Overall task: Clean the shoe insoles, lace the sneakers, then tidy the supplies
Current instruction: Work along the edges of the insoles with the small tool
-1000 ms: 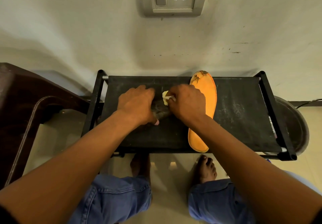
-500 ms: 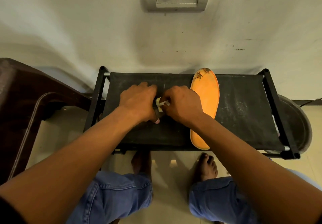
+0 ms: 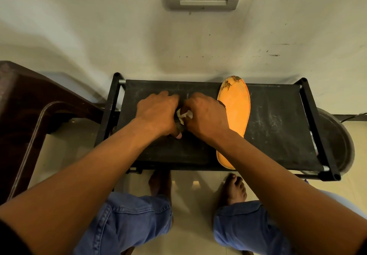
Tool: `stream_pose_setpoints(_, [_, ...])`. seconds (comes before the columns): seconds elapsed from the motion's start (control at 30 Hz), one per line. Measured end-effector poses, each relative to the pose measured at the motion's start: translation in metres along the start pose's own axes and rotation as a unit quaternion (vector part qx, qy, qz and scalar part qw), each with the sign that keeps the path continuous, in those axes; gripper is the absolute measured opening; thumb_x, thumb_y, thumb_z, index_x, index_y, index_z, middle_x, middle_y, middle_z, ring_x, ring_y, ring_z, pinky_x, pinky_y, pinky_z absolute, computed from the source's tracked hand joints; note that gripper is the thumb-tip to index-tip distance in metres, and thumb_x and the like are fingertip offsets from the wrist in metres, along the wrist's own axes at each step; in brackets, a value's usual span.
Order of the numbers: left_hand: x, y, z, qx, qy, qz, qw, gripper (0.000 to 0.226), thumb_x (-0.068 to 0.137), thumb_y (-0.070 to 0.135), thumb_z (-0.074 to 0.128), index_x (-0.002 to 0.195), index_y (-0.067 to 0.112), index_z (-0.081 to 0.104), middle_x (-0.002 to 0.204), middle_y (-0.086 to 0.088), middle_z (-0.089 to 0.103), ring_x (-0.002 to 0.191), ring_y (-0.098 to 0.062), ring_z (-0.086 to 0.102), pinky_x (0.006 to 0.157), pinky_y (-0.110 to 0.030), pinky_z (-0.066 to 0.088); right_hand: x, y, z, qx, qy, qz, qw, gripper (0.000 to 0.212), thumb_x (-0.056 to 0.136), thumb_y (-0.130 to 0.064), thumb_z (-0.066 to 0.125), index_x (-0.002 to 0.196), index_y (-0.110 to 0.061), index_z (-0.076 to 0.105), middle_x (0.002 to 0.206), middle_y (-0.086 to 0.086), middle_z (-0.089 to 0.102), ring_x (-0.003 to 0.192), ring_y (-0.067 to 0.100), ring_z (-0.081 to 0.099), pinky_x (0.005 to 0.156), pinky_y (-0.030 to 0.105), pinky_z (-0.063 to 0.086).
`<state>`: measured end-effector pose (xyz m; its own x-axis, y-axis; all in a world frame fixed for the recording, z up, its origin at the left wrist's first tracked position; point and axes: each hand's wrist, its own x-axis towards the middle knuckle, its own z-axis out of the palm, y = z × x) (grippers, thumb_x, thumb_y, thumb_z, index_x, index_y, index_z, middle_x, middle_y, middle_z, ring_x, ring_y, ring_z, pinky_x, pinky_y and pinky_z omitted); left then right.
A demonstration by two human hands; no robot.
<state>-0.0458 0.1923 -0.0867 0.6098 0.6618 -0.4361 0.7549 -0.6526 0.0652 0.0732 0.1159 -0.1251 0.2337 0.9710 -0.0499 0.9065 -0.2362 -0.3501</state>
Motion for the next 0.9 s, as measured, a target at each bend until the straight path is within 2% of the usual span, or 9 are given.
stream_pose_setpoints(0.1, [0.0004, -0.0002, 0.0008, -0.002, -0.002, -0.001, 1.0, 0.097, 0.048, 0.064, 0.092, 0.13, 0.029, 0.052, 0.127, 0.0, 0.056, 0.117, -0.027, 0.058, 0.09, -0.048, 0.055, -0.0001, -0.0025, -0.002, 0.006, 0.002, -0.008, 1.0, 0.038, 0.088, -0.041, 0.073, 0.121, -0.026, 0.063, 0.115, -0.001, 0.067, 0.105, 0.02, 0.064, 0.084, 0.037, 0.056])
stream_pose_setpoints(0.3, [0.0009, -0.0006, 0.0004, 0.002, -0.004, -0.004, 1.0, 0.095, 0.048, 0.064, 0.092, 0.126, 0.027, 0.051, 0.125, -0.001, 0.056, 0.115, -0.028, 0.059, 0.088, -0.048, 0.055, -0.0002, -0.0023, -0.0071, -0.047, -0.015, -0.016, 0.999, 0.031, 0.086, -0.05, 0.071, 0.104, -0.026, 0.071, 0.104, 0.001, 0.062, 0.099, 0.021, 0.06, 0.076, 0.041, 0.057])
stream_pose_setpoints(0.47, [0.0017, 0.0007, 0.001, 0.007, -0.006, -0.003, 1.0, 0.094, 0.051, 0.062, 0.092, 0.127, 0.027, 0.051, 0.126, -0.002, 0.055, 0.116, -0.028, 0.058, 0.087, -0.047, 0.055, -0.0011, -0.0063, -0.0038, -0.052, -0.014, 0.008, 0.999, 0.026, 0.084, -0.045, 0.074, 0.101, -0.025, 0.071, 0.097, 0.0, 0.065, 0.093, 0.022, 0.063, 0.077, 0.043, 0.057])
stream_pose_setpoints(0.6, [0.001, 0.0009, 0.0017, 0.012, -0.003, -0.003, 1.0, 0.093, 0.051, 0.063, 0.091, 0.127, 0.027, 0.051, 0.125, -0.002, 0.055, 0.115, -0.028, 0.058, 0.087, -0.047, 0.054, 0.0001, -0.0037, -0.0017, -0.047, 0.017, 0.039, 0.998, 0.015, 0.089, -0.038, 0.07, 0.095, -0.024, 0.069, 0.088, -0.003, 0.059, 0.088, 0.019, 0.06, 0.071, 0.035, 0.053])
stream_pose_setpoints(0.67, [0.0006, 0.0005, 0.0017, 0.012, -0.002, -0.003, 1.0, 0.091, 0.051, 0.063, 0.091, 0.126, 0.027, 0.052, 0.124, -0.002, 0.055, 0.114, -0.028, 0.058, 0.085, -0.046, 0.054, 0.0018, -0.0018, -0.0028, -0.037, 0.018, 0.053, 0.998, 0.012, 0.09, -0.036, 0.069, 0.094, -0.025, 0.069, 0.088, -0.003, 0.062, 0.086, 0.018, 0.061, 0.068, 0.034, 0.053])
stream_pose_setpoints(0.8, [0.0, -0.0004, 0.0012, 0.01, -0.004, -0.001, 1.0, 0.091, 0.052, 0.061, 0.092, 0.125, 0.026, 0.05, 0.125, -0.003, 0.054, 0.115, -0.028, 0.058, 0.084, -0.046, 0.052, 0.0029, -0.0019, -0.004, -0.04, -0.021, 0.049, 0.998, 0.015, 0.089, -0.037, 0.071, 0.097, -0.024, 0.071, 0.089, -0.001, 0.067, 0.082, 0.019, 0.064, 0.068, 0.035, 0.056])
stream_pose_setpoints(0.9, [0.0002, 0.0013, 0.0015, 0.014, -0.006, 0.004, 1.0, 0.09, 0.055, 0.06, 0.091, 0.127, 0.025, 0.05, 0.126, -0.004, 0.053, 0.116, -0.028, 0.057, 0.084, -0.045, 0.051, 0.0016, 0.0005, -0.0008, -0.041, 0.004, 0.051, 0.998, 0.015, 0.092, -0.038, 0.068, 0.099, -0.025, 0.073, 0.09, -0.002, 0.067, 0.082, 0.017, 0.062, 0.065, 0.031, 0.05])
